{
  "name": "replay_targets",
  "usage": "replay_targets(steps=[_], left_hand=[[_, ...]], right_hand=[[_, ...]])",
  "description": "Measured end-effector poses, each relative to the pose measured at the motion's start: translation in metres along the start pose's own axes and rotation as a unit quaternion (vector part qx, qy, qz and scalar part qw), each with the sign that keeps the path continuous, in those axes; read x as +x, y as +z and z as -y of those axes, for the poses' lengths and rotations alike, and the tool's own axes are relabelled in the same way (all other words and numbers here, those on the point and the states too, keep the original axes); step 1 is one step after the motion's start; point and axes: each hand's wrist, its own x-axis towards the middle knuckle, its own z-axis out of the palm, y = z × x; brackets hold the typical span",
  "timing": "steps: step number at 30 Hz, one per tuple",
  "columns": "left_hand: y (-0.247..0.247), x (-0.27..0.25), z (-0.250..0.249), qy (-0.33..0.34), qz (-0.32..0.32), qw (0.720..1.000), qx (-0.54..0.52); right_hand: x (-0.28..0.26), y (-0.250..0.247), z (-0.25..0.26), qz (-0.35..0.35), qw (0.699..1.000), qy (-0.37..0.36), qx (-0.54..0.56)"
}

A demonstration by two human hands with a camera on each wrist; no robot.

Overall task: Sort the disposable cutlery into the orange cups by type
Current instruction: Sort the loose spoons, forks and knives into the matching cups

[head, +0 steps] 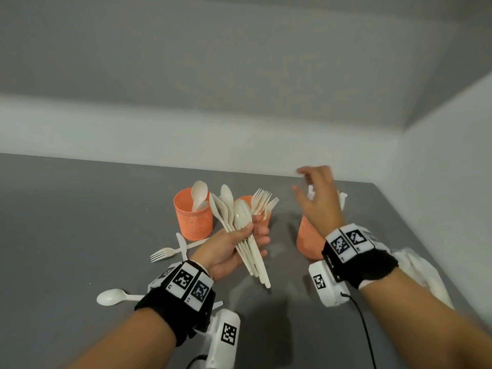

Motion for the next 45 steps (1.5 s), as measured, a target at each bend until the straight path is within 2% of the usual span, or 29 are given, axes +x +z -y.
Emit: replay_targets(steps=[3,4,6,13,16,19,23,25,27,30,33,36,37,39,42,45], left_hand=[[-0.004,-0.001,0.000,0.009,-0.015,0.999,-0.038],[-0.002,-0.001,-0.001,0.008,-0.015,0.999,-0.045],[-0.004,-0.004,-0.002,0.009,-0.026,0.998,-0.052],[-0.003,-0.003,-0.003,0.011,-0.067,0.997,-0.047],[-0.010,-0.008,-0.005,0.029,-0.096,0.994,-0.045],[-0.016,-0.010,-0.008,0.044,-0.118,0.991,0.035],[-0.013,-0.018,-0.009,0.070,-0.090,0.982,0.154],[-0.016,-0.023,-0.012,0.070,-0.085,0.976,0.186],[-0.021,-0.028,-0.016,0.069,-0.063,0.976,0.197],[-0.030,-0.033,-0.021,0.070,-0.017,0.983,0.166],[-0.039,-0.033,-0.028,0.073,-0.015,0.992,0.102],[-0.050,-0.035,-0.035,0.061,-0.056,0.994,0.067],[-0.053,-0.035,-0.036,0.057,-0.066,0.994,0.063],[-0.060,-0.037,-0.038,0.053,-0.071,0.994,0.062],[-0.069,-0.038,-0.041,0.058,-0.066,0.994,0.072],[-0.079,-0.037,-0.043,0.056,-0.074,0.990,0.107]], right_hand=[[-0.029,0.023,0.038,0.213,0.976,0.011,0.042],[-0.036,0.030,0.044,0.257,0.966,0.024,0.028],[-0.045,0.042,0.049,0.282,0.959,0.033,0.004],[-0.050,0.059,0.052,0.281,0.955,0.096,-0.017],[-0.046,0.055,0.063,0.248,0.958,0.135,0.051],[-0.041,0.056,0.079,0.234,0.956,0.138,0.112],[-0.040,0.072,0.093,0.252,0.950,0.147,0.108],[-0.041,0.074,0.096,0.266,0.924,0.213,0.175],[-0.041,0.073,0.099,0.271,0.880,0.283,0.268],[-0.039,0.072,0.102,0.248,0.821,0.337,0.388],[-0.032,0.071,0.106,0.194,0.777,0.369,0.472],[-0.019,0.074,0.097,0.097,0.738,0.403,0.533],[-0.013,0.075,0.091,0.069,0.734,0.400,0.545],[0.001,0.078,0.079,0.014,0.761,0.374,0.530],[0.022,0.081,0.066,-0.051,0.847,0.320,0.422],[0.032,0.095,0.054,-0.034,0.909,0.296,0.290]])
